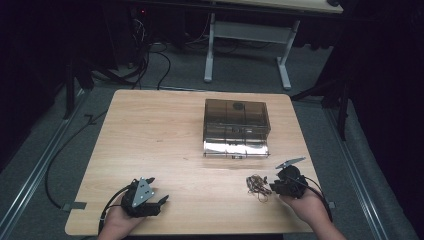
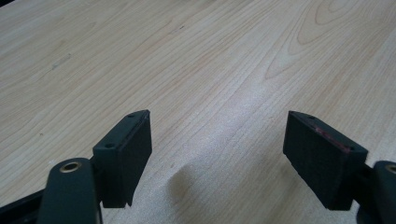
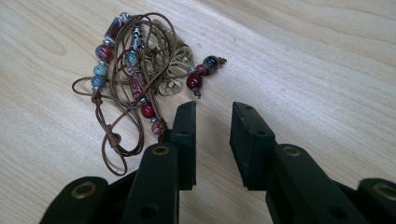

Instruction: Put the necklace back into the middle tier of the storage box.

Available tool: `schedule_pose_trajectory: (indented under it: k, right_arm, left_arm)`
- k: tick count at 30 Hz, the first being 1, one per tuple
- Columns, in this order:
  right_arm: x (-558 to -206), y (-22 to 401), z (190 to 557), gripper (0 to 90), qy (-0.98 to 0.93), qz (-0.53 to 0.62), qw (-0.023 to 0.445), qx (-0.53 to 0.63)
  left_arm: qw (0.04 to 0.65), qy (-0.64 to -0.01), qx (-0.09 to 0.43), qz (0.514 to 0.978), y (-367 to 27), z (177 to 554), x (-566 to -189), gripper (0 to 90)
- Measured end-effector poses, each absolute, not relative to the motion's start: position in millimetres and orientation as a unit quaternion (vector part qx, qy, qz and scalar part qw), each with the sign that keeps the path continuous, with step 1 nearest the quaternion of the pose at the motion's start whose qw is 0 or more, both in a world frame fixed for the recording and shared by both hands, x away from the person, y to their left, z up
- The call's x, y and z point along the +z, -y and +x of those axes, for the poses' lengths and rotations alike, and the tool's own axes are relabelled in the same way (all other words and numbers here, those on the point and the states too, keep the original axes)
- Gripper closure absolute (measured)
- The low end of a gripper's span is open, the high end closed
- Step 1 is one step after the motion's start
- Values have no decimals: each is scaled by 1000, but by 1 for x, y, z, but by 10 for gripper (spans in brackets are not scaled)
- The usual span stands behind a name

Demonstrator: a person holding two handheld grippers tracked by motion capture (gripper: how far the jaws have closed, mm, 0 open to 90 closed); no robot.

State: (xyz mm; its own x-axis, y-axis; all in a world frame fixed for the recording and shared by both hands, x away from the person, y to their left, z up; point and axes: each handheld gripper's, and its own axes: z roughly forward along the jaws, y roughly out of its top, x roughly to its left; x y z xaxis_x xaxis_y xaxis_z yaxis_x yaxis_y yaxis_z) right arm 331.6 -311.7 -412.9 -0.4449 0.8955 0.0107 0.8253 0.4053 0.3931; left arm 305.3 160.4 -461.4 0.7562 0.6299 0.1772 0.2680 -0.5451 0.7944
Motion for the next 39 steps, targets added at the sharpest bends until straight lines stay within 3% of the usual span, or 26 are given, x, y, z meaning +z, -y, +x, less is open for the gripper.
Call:
schedule_pose_trajectory:
  k: [20, 28, 33, 34, 35, 39]
  right_arm:
    - [-405, 306, 346, 669, -858, 502, 46, 100]
    - [-392, 297, 349, 620, -867, 488, 46, 83]
    - [-385, 287, 353, 502, -872, 480, 36, 83]
    - [-385, 281, 354, 425, -875, 476, 30, 81]
    - [-385, 281, 354, 425, -875, 476, 30, 81]
    - [-389, 270, 357, 239, -882, 464, 25, 80]
  left_arm:
    - [396, -263, 227, 850, -160, 305, -461, 242]
    - [395, -263, 226, 850, -160, 306, -461, 241]
    - [396, -263, 226, 850, -160, 306, -461, 241]
    - [397, -263, 225, 850, -160, 306, -461, 241]
    - [397, -263, 225, 850, -160, 306, -461, 241]
    - [397, -262, 225, 850, -160, 306, -461, 241]
